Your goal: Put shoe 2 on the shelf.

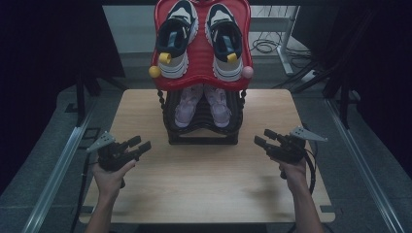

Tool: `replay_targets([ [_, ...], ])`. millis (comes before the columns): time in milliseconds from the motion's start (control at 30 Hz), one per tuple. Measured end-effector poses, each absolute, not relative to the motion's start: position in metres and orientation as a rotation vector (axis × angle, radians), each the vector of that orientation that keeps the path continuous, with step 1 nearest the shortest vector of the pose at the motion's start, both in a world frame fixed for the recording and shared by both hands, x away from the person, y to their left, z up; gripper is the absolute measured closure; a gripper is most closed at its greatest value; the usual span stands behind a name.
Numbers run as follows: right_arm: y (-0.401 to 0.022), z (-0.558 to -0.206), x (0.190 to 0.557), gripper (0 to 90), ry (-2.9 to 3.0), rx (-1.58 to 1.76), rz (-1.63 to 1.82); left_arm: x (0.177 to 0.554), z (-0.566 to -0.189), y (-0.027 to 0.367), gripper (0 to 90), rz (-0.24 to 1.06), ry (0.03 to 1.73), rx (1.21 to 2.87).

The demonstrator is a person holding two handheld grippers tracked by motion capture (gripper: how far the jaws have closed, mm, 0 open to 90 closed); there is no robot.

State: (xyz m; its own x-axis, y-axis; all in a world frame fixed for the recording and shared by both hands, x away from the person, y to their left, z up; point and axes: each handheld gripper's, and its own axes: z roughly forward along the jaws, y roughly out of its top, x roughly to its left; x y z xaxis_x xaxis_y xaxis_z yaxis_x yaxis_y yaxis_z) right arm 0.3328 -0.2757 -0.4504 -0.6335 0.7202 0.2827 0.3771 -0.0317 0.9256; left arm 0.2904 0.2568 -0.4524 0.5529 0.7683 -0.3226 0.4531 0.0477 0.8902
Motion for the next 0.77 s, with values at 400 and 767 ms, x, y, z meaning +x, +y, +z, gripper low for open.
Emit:
replay_targets([
  [400, -0.253, -0.491, 0.329, 39.0, 2.116, 1.183, 1.521, 0.286, -0.486, 0.259, 41.9, 0.298, 1.143, 1.627],
  [767, -0.258, -0.479, 0.322, 38.4, 2.039, 1.168, 1.6, 0.286, -0.485, 0.256, 41.9, 0.288, 1.154, 1.603],
])
